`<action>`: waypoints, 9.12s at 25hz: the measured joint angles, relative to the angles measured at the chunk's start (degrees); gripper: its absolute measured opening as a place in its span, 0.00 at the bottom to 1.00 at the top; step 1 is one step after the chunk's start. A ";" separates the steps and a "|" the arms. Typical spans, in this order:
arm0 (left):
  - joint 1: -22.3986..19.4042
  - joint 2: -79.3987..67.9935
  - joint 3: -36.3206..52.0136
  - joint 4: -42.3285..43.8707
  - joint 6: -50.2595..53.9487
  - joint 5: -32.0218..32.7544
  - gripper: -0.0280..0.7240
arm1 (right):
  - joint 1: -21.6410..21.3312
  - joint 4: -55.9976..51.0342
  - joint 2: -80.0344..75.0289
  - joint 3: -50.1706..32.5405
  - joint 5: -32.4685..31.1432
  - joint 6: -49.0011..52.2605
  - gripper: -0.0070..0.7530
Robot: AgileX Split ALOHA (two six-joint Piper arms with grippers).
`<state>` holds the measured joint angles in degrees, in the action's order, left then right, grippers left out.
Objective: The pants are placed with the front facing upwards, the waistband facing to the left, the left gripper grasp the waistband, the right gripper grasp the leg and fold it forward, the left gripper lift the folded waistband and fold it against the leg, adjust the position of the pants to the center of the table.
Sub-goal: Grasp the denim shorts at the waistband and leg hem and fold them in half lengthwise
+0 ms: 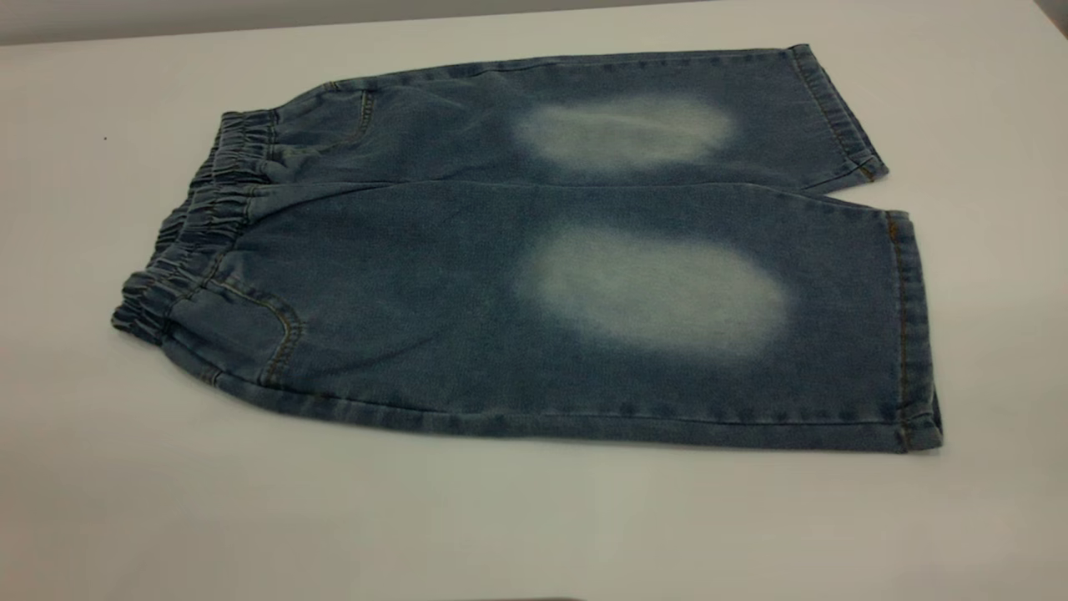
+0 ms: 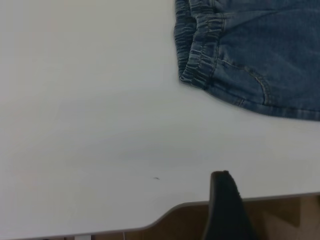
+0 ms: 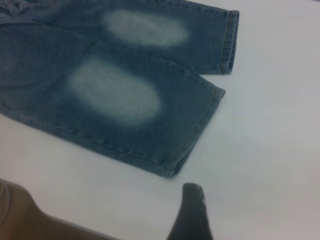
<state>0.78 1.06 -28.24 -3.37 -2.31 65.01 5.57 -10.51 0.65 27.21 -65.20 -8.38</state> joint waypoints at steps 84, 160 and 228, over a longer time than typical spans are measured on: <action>0.00 -107.01 -23.26 -6.86 13.00 -42.93 0.70 | 0.00 -61.56 -87.38 8.17 34.87 -49.04 0.72; 2.83 -115.43 -26.12 -13.40 12.26 -44.88 0.13 | 0.00 -92.14 -116.05 6.42 37.86 -69.80 0.33; -0.30 -119.31 -36.76 -62.73 21.30 -69.12 0.13 | -6.71 -92.12 -130.88 53.22 33.13 -35.92 0.05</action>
<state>0.48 -118.25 -65.00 -66.10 18.98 -4.12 -1.15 -102.63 -130.23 80.42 -32.07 -44.30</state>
